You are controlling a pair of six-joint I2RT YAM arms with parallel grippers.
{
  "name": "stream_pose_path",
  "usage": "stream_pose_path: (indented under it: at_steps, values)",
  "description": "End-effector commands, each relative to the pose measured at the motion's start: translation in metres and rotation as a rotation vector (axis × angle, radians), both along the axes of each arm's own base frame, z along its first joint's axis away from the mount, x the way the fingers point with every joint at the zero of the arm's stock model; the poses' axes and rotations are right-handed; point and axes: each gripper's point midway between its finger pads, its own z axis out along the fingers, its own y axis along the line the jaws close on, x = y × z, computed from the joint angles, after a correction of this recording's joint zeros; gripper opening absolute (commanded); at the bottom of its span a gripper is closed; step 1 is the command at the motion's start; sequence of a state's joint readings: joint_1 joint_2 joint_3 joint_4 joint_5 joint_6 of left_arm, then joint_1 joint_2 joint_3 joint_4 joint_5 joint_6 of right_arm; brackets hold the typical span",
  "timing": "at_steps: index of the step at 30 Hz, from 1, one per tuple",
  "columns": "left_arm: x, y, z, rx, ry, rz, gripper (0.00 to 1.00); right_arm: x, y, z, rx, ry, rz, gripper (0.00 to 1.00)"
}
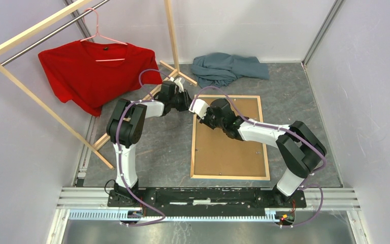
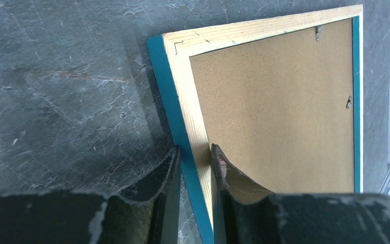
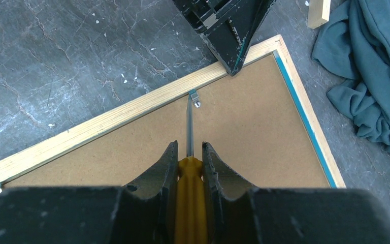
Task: Take the photo out of the frame
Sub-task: Release the photo frame item from the photo frame.
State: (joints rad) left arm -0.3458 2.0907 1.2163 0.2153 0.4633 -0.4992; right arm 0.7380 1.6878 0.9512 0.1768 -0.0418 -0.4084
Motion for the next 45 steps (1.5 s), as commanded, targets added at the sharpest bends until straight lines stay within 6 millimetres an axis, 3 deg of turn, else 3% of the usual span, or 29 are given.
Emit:
stream_pose_path:
  at_steps: [1, 45]
  values:
    - [-0.0165, -0.003, -0.0232, -0.013, 0.095, -0.016, 0.26, 0.0029, -0.0034, -0.009, -0.01, 0.002, -0.036, 0.0]
    - [-0.0175, -0.0028, -0.0274, -0.012, 0.104, -0.014, 0.26, 0.0006, -0.0018, -0.0124, 0.022, 0.047, -0.069, 0.0]
